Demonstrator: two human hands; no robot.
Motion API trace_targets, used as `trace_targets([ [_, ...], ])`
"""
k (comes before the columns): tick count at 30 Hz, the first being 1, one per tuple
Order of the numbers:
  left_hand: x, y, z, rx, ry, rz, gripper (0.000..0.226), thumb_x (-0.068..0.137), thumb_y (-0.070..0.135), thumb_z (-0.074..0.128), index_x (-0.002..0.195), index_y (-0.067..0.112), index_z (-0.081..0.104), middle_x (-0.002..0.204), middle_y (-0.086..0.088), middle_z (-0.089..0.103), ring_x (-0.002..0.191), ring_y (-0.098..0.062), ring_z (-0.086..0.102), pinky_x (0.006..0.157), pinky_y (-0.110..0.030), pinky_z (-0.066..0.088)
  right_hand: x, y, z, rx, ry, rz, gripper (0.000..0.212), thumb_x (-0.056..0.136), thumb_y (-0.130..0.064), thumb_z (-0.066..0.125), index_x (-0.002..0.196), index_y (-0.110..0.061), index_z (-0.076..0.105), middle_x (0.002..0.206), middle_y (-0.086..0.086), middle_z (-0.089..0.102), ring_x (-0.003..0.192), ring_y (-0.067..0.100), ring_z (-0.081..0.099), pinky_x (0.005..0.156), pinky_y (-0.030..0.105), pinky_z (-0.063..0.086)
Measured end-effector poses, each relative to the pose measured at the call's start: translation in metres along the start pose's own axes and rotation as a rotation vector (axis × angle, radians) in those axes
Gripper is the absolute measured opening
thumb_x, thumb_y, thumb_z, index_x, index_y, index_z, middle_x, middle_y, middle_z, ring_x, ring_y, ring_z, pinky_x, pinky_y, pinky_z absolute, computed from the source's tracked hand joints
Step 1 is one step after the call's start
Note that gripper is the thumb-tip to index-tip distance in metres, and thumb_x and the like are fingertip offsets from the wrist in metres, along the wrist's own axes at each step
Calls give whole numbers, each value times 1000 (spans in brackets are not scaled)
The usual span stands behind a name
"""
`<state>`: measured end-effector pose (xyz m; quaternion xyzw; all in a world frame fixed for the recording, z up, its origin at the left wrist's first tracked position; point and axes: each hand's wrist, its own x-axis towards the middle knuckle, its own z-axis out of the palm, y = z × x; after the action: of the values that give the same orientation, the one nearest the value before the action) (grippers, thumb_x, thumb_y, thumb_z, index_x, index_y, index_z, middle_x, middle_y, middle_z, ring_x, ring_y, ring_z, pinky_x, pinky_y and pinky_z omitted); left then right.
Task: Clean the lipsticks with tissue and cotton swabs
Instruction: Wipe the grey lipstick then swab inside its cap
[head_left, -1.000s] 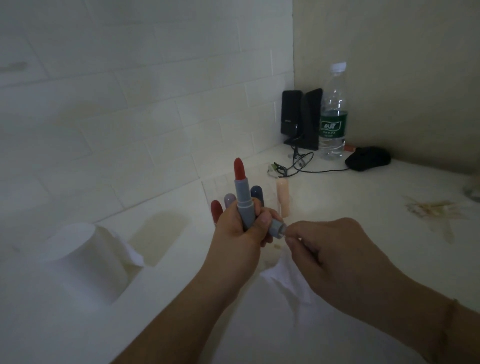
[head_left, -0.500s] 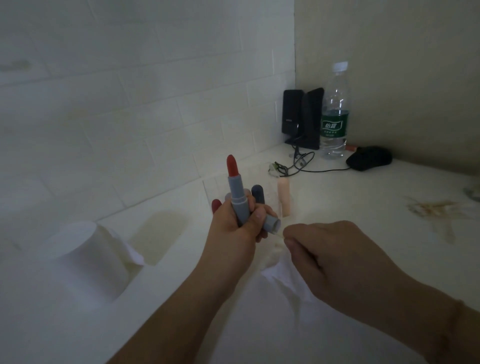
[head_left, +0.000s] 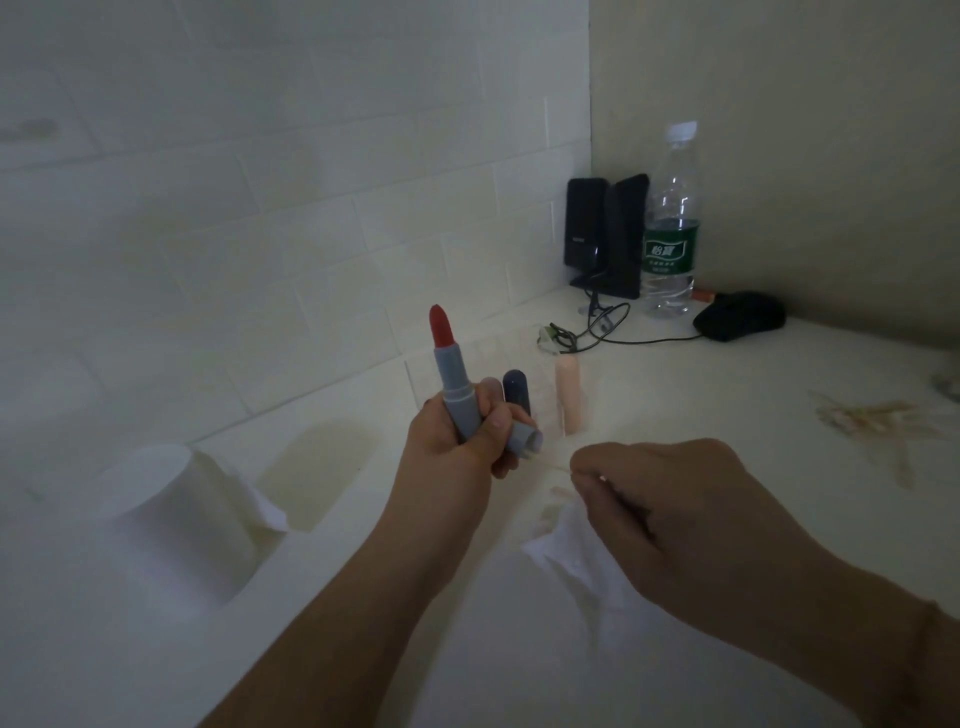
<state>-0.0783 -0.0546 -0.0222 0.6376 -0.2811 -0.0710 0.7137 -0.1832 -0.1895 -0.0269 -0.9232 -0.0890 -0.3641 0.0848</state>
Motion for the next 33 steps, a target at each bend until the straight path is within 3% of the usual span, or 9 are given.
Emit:
trace_targets([
  [2,0,0,0,-16,-4,6,22,98,1,44,82,15,52,70,4,66,76,-26,54,65,-32,42,1,4,-5,-16,28,74,27,91,-30,38,66,-24,45,51,-13,27,40,1,26,46,8,24],
  [8,0,3,-1,-31,-3,-3,24,98,1,43,80,15,52,67,4,65,77,-28,51,66,-32,42,-1,6,4,-114,-18,62,24,84,-31,39,62,-25,39,55,-14,23,43,4,20,57,1,4],
  [14,-1,1,-1,33,-28,7,21,98,1,44,82,12,50,69,3,64,71,-20,52,62,-28,41,-2,2,-1,53,-48,-19,26,90,-27,40,67,-27,27,50,-10,22,41,5,26,45,12,18],
  [16,-1,2,-1,38,-39,4,19,98,1,45,82,10,52,70,3,64,69,-16,54,63,-28,43,0,3,-5,78,19,20,26,90,-28,41,67,-29,29,48,-11,17,39,0,22,47,3,24],
  [19,-1,2,0,22,-38,6,16,97,1,46,83,7,52,70,1,64,71,-22,52,62,-29,43,0,7,-4,48,73,85,25,90,-30,39,65,-29,35,46,-15,15,39,-11,17,49,-5,24],
  [26,0,5,-1,-57,20,-39,22,99,2,43,82,14,52,67,4,66,79,-29,53,71,-37,43,-2,3,6,-68,-30,80,20,85,-32,38,68,-27,28,54,-12,8,42,-8,5,44,-2,13],
  [29,0,5,-1,-77,26,-57,34,99,1,42,74,17,58,65,3,65,80,-30,50,74,-40,40,-5,3,7,-14,-46,27,24,87,-30,38,66,-26,27,52,-12,18,41,-1,13,53,3,10],
  [31,1,6,-2,-79,19,-67,50,99,1,41,62,24,65,63,4,66,79,-28,49,73,-38,39,-4,1,3,19,-60,18,26,88,-29,39,65,-27,27,50,-12,17,41,1,18,50,6,12],
  [33,0,6,-3,-60,21,-65,47,99,2,41,65,24,65,63,4,66,72,-21,52,69,-32,40,-3,-2,-1,75,-60,11,26,89,-30,40,66,-30,26,48,-14,14,40,-4,20,47,2,18],
])
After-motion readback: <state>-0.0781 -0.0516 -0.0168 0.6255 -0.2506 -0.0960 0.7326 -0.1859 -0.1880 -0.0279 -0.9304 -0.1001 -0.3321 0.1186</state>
